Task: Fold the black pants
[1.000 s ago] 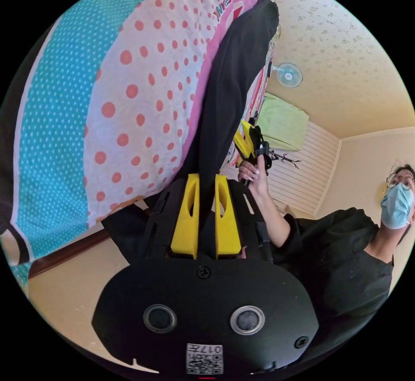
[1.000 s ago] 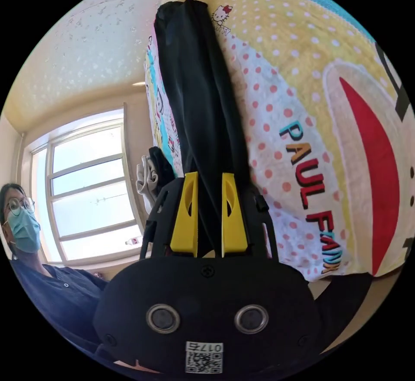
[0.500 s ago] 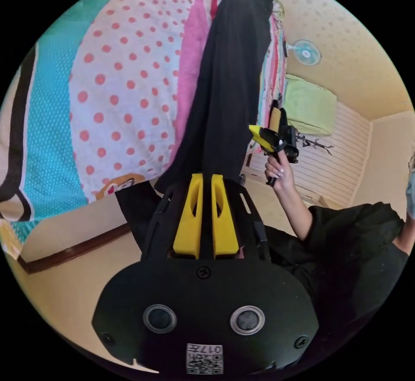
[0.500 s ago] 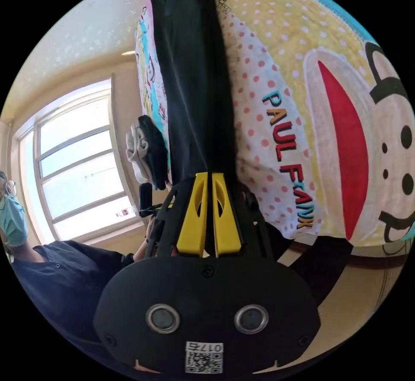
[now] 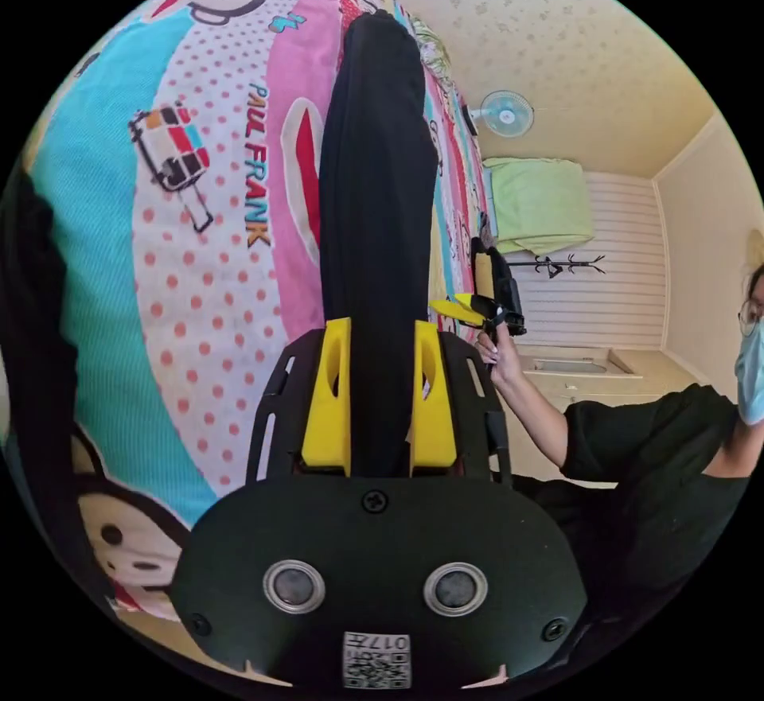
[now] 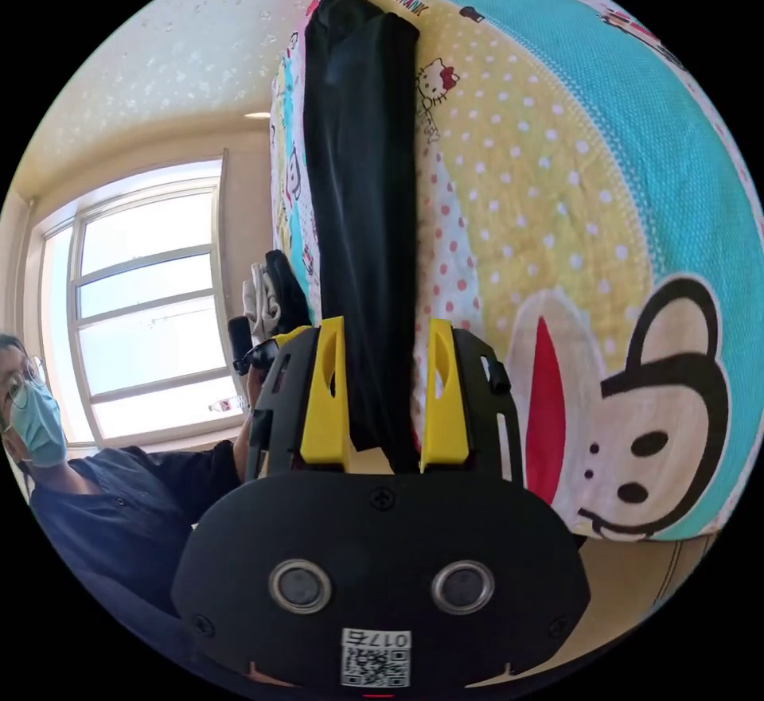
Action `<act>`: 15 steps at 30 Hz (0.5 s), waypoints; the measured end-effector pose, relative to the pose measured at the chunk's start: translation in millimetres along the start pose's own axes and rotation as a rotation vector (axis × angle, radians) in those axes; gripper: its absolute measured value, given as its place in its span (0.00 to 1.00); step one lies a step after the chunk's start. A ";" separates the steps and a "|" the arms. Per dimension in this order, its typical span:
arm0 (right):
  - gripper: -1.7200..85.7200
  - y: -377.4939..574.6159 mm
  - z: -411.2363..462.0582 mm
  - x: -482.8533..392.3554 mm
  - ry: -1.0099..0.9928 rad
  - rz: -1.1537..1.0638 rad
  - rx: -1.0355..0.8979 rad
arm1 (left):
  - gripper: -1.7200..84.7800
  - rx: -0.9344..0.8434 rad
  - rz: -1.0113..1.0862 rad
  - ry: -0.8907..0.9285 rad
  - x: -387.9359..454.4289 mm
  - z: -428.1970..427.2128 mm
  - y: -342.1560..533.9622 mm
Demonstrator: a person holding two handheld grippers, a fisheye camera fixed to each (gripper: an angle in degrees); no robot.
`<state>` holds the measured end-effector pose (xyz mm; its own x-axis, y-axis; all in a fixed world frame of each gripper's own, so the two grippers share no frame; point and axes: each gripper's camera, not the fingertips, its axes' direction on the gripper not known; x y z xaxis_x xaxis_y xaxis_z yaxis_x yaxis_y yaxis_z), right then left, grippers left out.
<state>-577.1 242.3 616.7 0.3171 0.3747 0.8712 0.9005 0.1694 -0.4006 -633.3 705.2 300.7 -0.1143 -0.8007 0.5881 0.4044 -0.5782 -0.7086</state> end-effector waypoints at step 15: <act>0.17 1.2 18.9 51.3 -0.213 -0.089 -0.136 | 0.15 -0.136 -0.044 0.215 -66.9 79.8 -47.9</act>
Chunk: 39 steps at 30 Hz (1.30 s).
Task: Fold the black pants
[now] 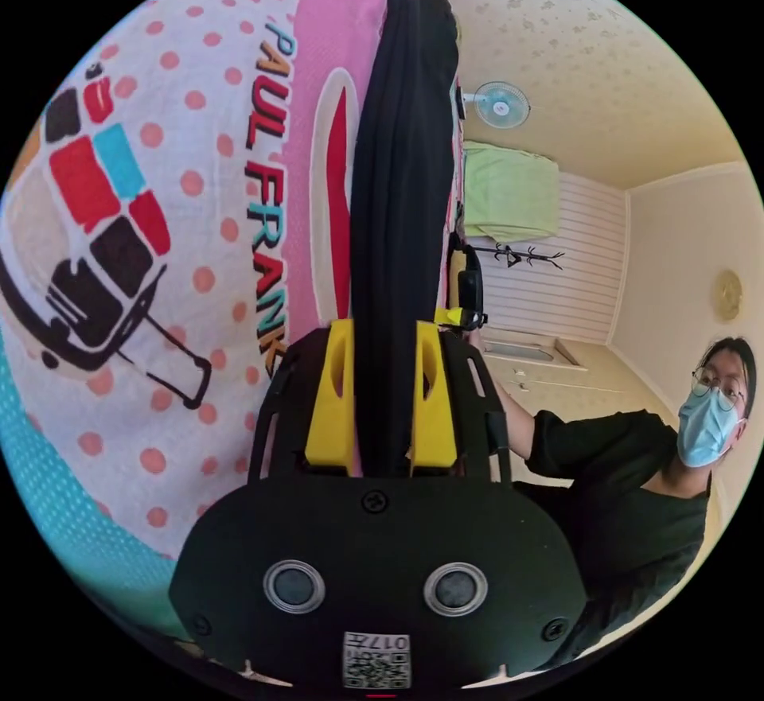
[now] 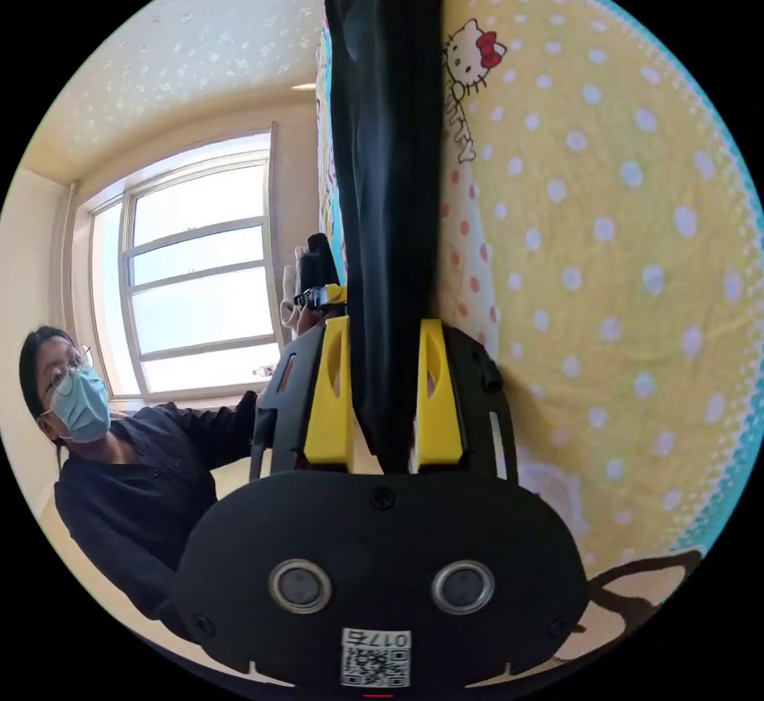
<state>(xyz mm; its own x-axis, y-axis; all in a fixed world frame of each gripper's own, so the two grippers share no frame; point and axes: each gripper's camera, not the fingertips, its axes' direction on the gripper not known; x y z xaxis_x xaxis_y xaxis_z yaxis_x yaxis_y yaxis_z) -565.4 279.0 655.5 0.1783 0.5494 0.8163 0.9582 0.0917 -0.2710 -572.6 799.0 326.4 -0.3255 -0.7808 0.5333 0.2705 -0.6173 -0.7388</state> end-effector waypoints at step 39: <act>0.01 183.0 -196.8 -379.2 0.083 -0.868 -0.112 | 0.07 0.282 0.551 0.280 410.6 64.8 54.6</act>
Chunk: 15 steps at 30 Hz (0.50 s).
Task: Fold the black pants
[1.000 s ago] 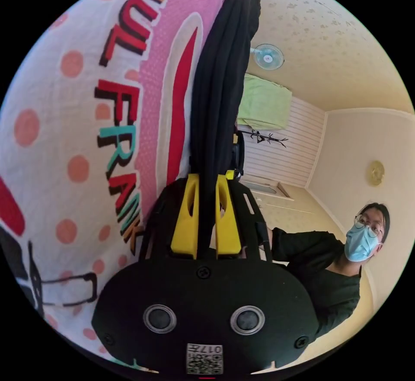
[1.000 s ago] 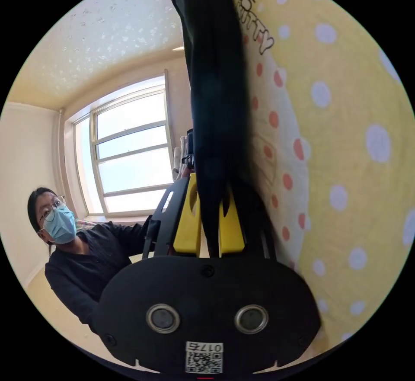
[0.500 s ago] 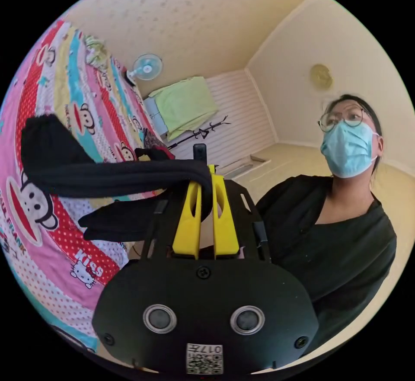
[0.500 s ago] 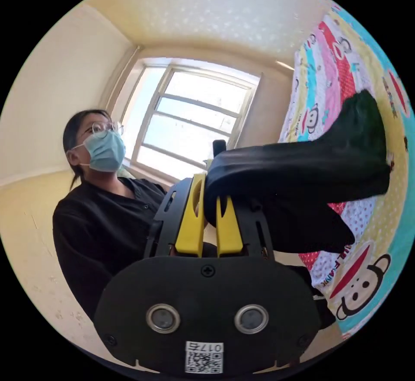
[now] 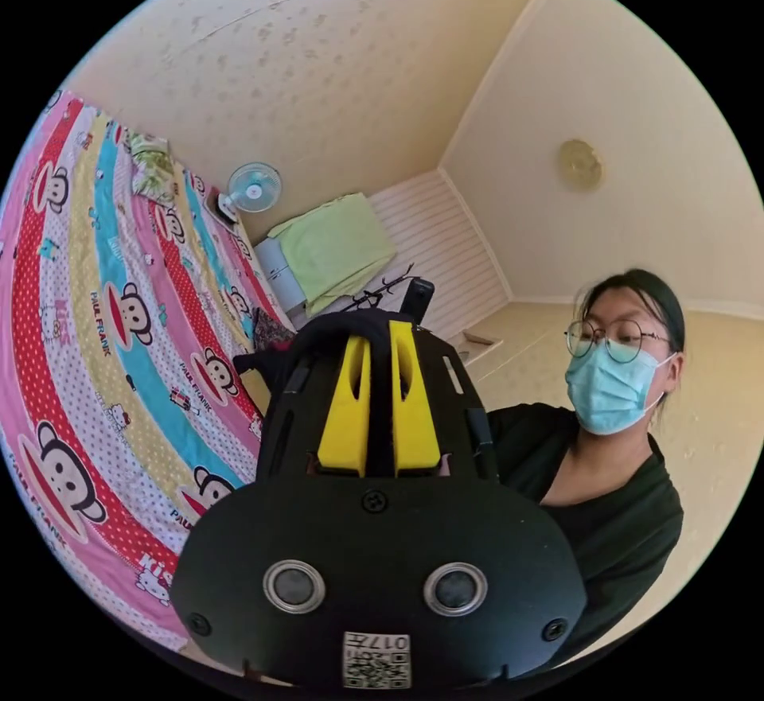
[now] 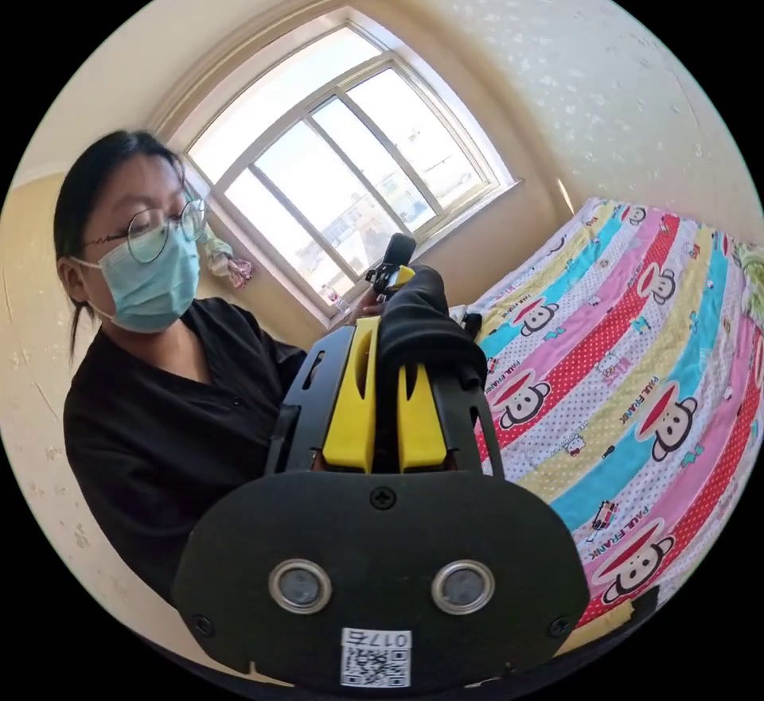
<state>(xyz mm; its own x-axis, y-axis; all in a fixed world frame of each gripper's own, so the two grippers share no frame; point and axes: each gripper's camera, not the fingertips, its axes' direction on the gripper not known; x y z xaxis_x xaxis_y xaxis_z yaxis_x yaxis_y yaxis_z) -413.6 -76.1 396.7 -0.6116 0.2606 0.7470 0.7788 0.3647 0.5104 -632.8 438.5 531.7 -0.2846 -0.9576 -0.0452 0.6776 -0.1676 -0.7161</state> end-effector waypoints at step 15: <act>0.02 140.3 81.2 208.3 -0.086 0.421 -0.069 | 0.07 -0.075 -0.277 -0.261 -250.4 37.4 107.1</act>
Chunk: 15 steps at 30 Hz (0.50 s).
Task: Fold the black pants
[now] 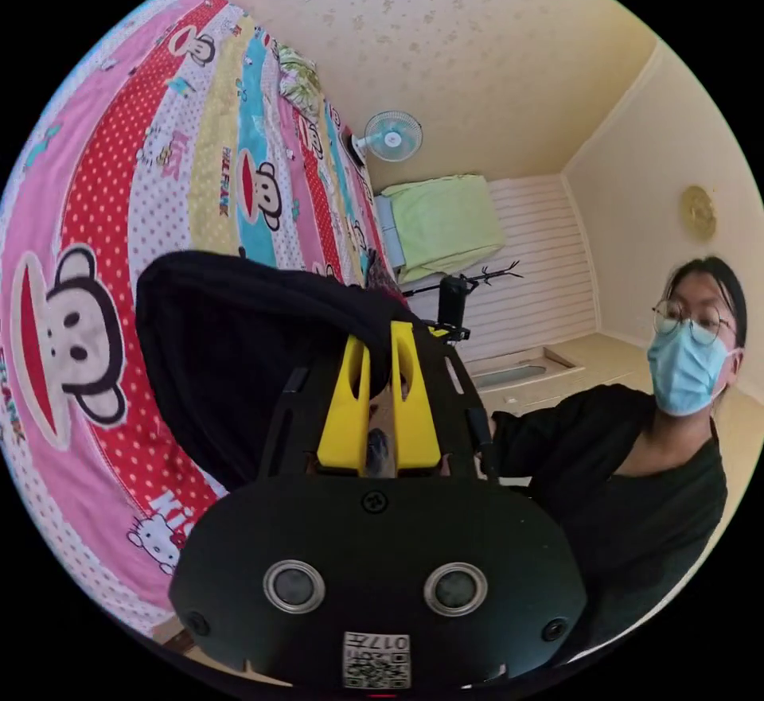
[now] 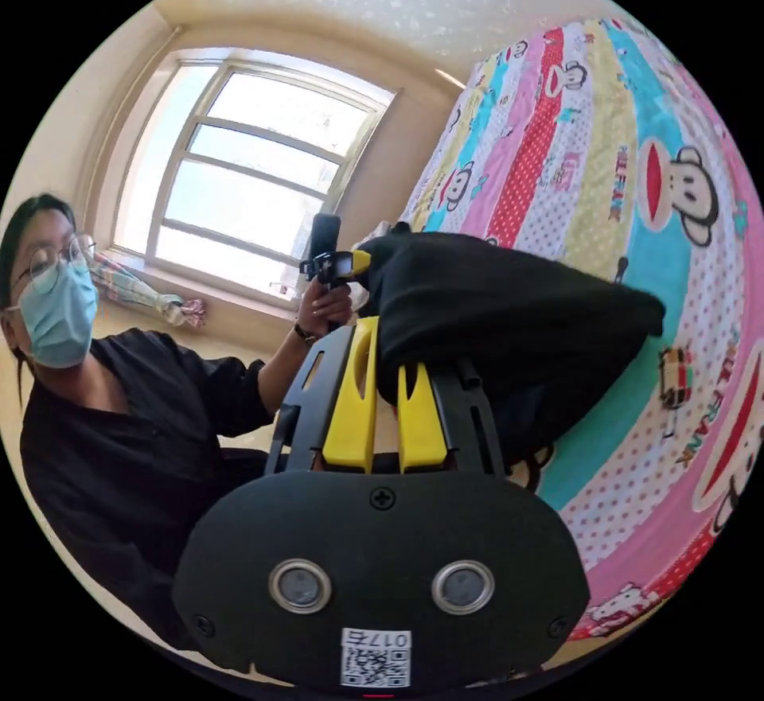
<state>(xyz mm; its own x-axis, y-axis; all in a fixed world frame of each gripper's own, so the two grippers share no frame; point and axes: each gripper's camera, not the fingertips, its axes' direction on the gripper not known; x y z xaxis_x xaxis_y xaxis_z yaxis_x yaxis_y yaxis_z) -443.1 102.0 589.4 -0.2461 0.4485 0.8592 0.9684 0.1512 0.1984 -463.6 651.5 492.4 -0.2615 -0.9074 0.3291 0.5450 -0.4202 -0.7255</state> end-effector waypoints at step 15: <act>0.24 51.0 -54.6 104.7 -0.033 0.560 0.014 | 0.20 0.270 -0.492 -0.132 -99.2 -35.0 126.7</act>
<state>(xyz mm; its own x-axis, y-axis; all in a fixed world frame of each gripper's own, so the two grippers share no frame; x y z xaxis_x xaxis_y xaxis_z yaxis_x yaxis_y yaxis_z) -417.2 108.6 715.2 0.3045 0.4907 0.8164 0.9509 -0.1063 -0.2908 -396.5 688.6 346.7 -0.4435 -0.5904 0.6744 0.5730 -0.7653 -0.2932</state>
